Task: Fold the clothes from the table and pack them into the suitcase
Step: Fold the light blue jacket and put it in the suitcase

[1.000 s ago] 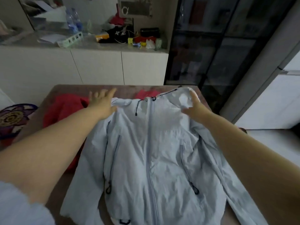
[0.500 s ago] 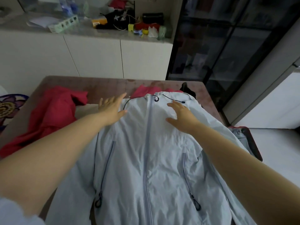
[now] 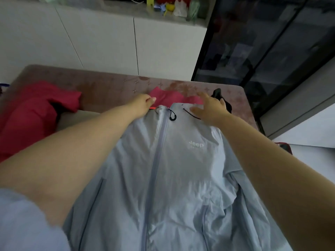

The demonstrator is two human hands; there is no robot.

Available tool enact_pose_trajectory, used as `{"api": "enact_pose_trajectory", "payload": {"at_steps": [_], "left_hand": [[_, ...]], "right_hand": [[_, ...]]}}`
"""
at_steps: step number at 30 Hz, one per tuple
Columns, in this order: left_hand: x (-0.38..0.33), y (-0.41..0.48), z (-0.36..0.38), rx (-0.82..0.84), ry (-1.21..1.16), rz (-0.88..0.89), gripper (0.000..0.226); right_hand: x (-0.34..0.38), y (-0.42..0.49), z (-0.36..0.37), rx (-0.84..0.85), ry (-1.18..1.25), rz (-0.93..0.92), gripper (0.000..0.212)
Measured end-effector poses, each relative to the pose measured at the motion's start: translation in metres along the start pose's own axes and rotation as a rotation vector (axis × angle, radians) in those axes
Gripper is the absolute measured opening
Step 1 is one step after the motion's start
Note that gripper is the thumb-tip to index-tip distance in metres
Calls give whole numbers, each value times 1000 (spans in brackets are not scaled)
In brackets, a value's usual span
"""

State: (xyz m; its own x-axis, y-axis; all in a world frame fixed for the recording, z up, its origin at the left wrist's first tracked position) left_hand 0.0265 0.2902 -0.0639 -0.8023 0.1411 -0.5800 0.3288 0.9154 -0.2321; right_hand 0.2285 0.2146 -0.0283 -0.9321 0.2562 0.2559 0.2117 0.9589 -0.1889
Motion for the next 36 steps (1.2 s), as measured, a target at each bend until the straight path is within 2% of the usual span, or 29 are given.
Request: {"api": "enact_pose_trajectory", "payload": {"at_steps": [3, 6, 10, 12, 14, 18, 20, 22, 24, 26, 29, 30, 34, 36], "left_hand": [[6, 11, 18, 94, 8, -117, 56], [7, 16, 26, 157, 31, -160, 56], [-8, 12, 20, 177, -121, -90, 46], [-19, 5, 12, 187, -191, -8, 51], [-29, -3, 6, 216, -186, 65, 56], [-41, -34, 15, 319, -76, 156, 59], [-42, -49, 20, 267, 53, 200, 58], [-44, -67, 24, 177, 317, 265, 46], [-47, -83, 34, 149, 503, 324, 56], [-53, -93, 43, 148, 522, 350, 63], [-64, -97, 48, 186, 440, 329, 36], [-68, -97, 51, 208, 454, 309, 36], [-68, -92, 69, 247, 657, 254, 50], [-69, -95, 71, 228, 714, 259, 52]], "right_hand": [[-5, 9, 8, 15, -40, -7, 51], [1, 7, 4, -93, 20, -75, 22], [12, -19, -28, -413, 141, -206, 16], [23, -48, -50, -594, 147, -328, 18], [36, -81, -62, -669, 126, -466, 21], [47, -145, -25, -517, 6, -669, 22], [39, -171, 3, -459, -74, -681, 22], [30, -192, 25, -418, -114, -656, 23], [28, -209, 36, -395, -132, -636, 22], [33, -223, 42, -377, -125, -646, 21], [48, -236, 50, -303, -111, -661, 24], [51, -239, 55, -267, -137, -657, 25], [56, -242, 57, -182, -180, -641, 27], [55, -231, 30, -259, -66, -618, 28]]}}
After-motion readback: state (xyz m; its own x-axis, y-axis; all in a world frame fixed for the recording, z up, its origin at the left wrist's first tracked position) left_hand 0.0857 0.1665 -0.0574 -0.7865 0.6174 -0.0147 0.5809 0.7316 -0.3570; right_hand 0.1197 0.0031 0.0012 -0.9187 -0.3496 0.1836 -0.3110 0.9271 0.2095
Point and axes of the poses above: each hand's wrist, its own y-axis towards the middle knuckle, its own z-axis out of the palm, x = y × z, the point moved 9 cm from there along y, towards the middle knuckle, and after that the axes turned 1 degree about -x, right-handed, at the moved point
